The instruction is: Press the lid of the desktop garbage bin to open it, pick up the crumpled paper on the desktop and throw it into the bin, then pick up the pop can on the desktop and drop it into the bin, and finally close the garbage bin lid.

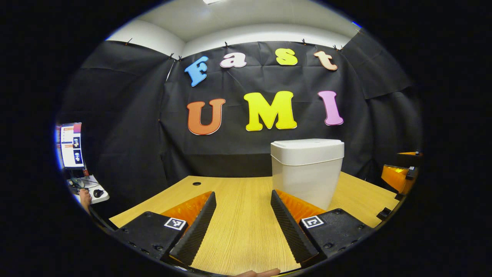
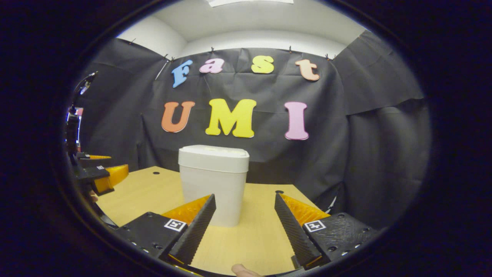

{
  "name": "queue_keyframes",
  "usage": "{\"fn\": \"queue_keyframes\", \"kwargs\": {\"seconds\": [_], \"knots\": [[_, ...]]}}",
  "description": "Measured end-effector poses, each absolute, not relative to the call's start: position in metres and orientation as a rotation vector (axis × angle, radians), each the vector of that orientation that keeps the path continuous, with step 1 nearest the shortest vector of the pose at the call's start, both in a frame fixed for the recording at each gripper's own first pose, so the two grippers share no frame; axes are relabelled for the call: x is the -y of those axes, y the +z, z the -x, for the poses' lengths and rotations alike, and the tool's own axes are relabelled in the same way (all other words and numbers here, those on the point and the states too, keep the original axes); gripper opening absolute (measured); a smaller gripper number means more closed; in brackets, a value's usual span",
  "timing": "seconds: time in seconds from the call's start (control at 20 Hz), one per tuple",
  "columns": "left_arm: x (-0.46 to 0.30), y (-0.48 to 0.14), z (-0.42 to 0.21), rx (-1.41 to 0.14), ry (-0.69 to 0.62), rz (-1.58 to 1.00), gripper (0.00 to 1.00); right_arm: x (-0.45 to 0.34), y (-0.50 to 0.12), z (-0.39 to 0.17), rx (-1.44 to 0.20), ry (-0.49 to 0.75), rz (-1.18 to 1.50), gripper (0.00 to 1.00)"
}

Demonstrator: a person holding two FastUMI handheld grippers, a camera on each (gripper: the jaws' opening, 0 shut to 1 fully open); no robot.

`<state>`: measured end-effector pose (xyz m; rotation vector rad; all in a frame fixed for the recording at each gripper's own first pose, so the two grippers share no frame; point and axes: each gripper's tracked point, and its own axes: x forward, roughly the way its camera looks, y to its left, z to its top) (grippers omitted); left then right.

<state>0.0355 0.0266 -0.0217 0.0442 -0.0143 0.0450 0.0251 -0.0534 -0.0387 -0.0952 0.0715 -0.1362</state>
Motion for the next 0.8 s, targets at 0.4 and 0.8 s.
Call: {"fn": "queue_keyframes", "kwargs": {"seconds": [0.4,0.8], "knots": [[0.005,-0.011,-0.021,0.063,0.027,-0.052,0.93,0.067,-0.058,-0.004,-0.082,-0.106,0.103,0.95],[0.010,-0.003,-0.014,0.089,0.010,-0.056,0.93,0.073,-0.054,0.001,-0.073,-0.111,0.061,0.95]]}}
